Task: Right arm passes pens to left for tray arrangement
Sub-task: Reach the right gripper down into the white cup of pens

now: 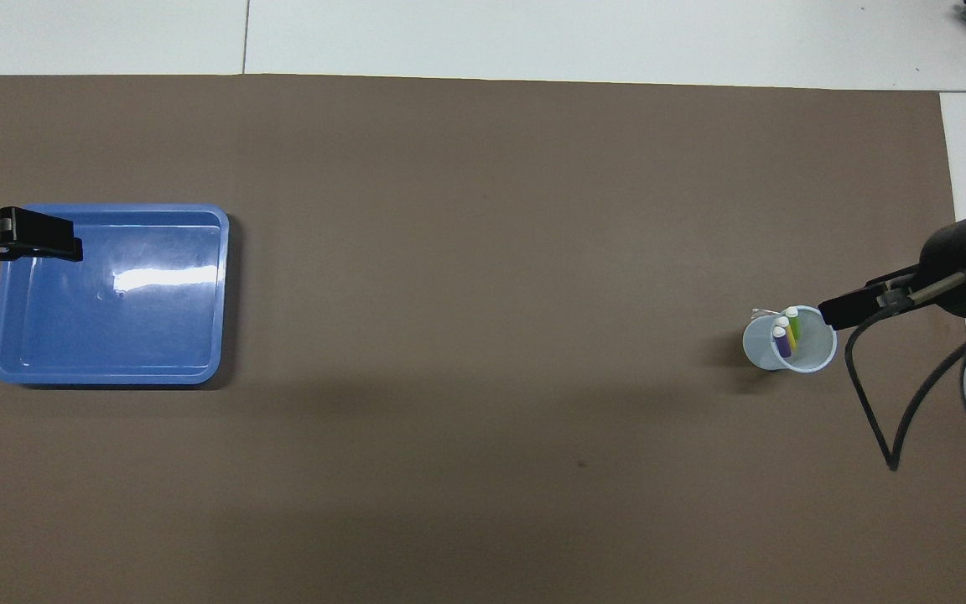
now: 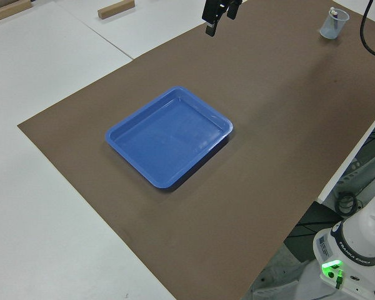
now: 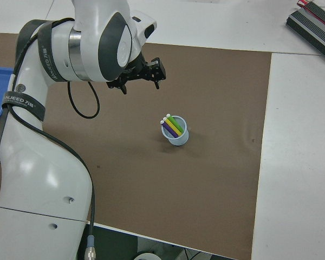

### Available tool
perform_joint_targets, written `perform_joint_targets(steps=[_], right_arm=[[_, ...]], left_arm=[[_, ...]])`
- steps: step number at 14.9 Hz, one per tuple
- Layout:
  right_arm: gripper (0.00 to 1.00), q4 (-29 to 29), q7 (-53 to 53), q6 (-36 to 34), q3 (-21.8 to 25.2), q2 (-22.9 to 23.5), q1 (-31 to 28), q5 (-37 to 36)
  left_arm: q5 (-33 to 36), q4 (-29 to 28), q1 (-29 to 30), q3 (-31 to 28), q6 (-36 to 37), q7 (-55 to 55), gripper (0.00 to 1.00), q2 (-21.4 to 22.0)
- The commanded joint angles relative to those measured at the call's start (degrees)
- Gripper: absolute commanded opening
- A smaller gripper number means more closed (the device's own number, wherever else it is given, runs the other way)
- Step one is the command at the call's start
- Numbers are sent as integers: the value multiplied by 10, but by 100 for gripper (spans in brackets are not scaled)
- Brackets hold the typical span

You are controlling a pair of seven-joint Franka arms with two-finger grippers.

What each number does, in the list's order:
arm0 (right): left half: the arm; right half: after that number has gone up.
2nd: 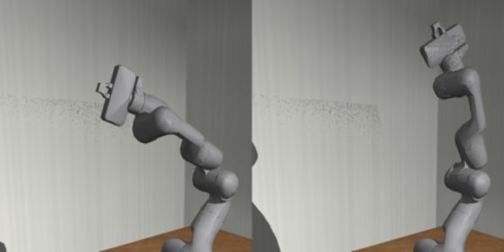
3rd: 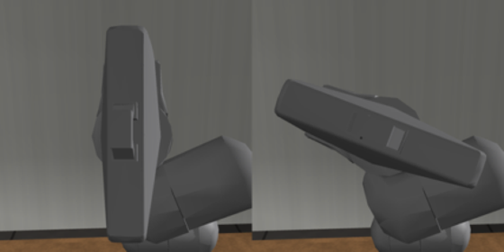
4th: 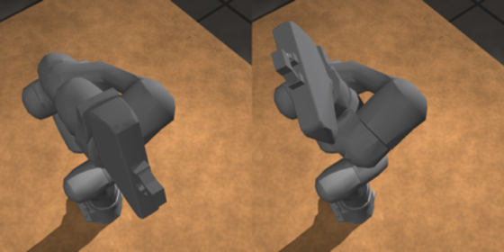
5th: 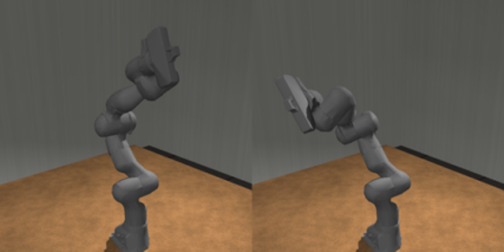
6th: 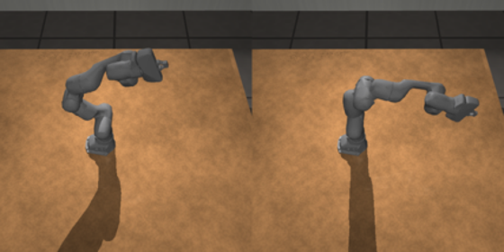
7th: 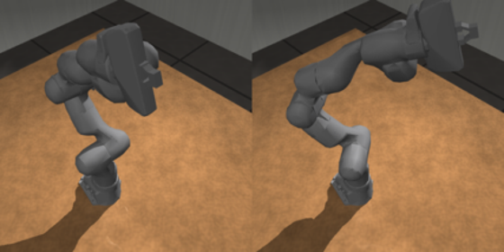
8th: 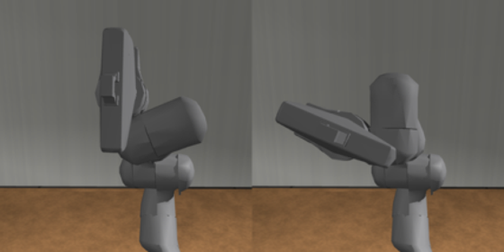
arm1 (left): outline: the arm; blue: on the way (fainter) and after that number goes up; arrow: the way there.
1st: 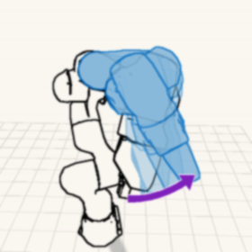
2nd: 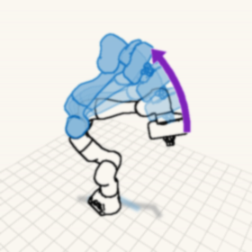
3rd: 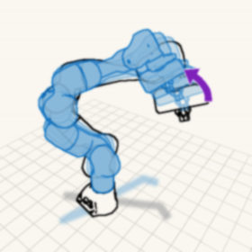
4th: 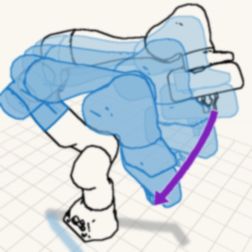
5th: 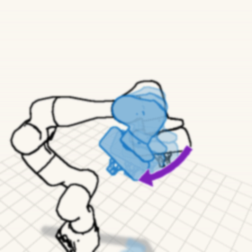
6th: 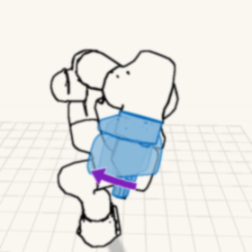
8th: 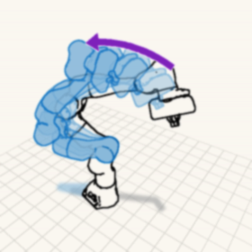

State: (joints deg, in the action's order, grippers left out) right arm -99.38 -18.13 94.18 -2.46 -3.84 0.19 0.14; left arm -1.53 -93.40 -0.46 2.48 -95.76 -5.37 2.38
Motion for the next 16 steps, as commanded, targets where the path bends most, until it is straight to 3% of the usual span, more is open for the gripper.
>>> perform_joint_targets(steps=[1, 4, 7, 13, 16], right_arm=[[100, -82, -108, 37, 1, -45, -4, 10], [100, -116, -268, 42, 1, -51, -7, 10], [100, -164, -440, 94, 1, -65, -7, 10], [99, -204, -691, 130, 0, -63, -3, 4], [81, -223, -816, 184, 0, -52, -5, -12]], left_arm=[[-2, -17, 1, -2, 6, -3, 100, 20], [-2, -17, -2, 0, 3, -3, 100, 22], [-2, -18, -8, 0, 5, 1, 100, 22], [-2, -34, -5, 1, 7, 5, 100, 31], [-2, -39, -5, 1, 5, 4, 100, 33]])
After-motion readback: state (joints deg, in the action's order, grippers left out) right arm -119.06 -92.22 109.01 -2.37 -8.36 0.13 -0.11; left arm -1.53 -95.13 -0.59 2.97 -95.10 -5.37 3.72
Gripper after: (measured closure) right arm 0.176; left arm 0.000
